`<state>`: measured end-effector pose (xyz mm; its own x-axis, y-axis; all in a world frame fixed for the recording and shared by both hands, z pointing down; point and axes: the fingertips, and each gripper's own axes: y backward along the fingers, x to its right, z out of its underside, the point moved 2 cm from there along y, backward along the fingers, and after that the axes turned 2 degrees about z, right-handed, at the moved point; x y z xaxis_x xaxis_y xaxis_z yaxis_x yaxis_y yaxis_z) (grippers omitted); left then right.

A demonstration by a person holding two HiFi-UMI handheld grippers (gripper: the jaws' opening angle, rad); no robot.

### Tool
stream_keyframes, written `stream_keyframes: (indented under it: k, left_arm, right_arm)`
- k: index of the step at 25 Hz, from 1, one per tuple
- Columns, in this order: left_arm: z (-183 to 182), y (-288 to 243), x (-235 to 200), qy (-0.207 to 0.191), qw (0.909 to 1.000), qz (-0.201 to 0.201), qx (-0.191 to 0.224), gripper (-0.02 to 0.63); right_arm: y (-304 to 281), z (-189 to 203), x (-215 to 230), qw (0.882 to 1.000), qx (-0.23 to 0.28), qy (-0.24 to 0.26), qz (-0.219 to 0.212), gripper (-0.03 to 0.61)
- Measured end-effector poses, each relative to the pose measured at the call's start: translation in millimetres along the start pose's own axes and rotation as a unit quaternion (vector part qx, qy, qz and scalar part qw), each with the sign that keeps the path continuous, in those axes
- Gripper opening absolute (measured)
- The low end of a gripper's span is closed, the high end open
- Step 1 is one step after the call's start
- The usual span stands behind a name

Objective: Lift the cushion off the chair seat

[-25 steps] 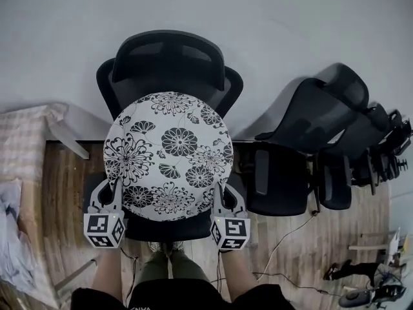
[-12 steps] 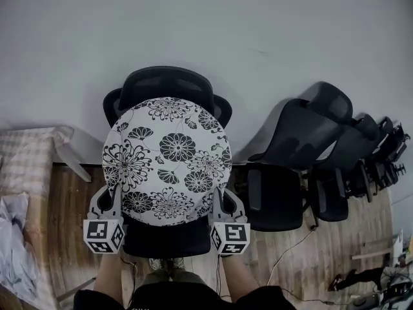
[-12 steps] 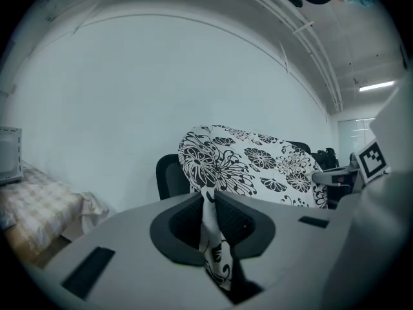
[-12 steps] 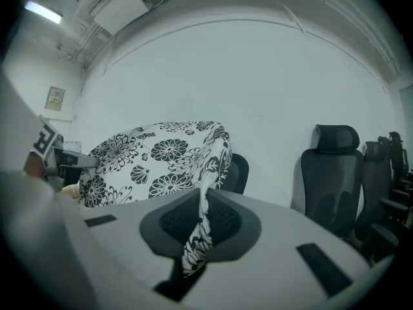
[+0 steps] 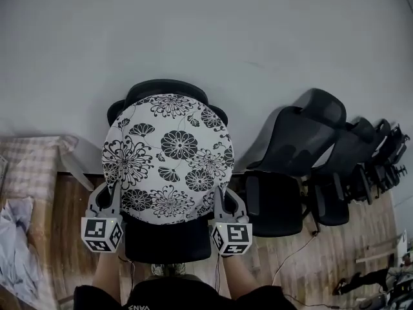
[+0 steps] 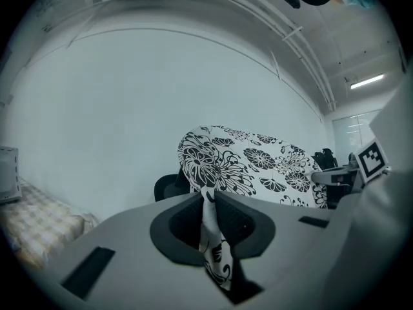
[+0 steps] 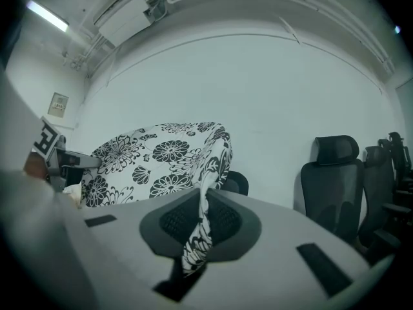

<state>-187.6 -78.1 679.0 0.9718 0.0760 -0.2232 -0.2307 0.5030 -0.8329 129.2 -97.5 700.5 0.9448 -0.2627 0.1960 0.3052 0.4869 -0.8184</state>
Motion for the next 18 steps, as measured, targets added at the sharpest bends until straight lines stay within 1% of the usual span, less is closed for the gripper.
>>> stream_keyframes:
  k: [13, 18]
  left_arm:
    - [5.5, -0.1, -1.4, -0.017, 0.9987, 0.010, 0.047, 0.041]
    - [7.5, -0.1, -1.0, -0.026, 0.9981, 0.013, 0.054, 0.042]
  right_arm:
    - [-1.4, 2.6, -0.2, 0.999, 0.049, 0.015, 0.002, 0.031]
    - [-2.1, 3.1, 1.0, 0.998, 0.063, 0.017, 0.003, 0.031]
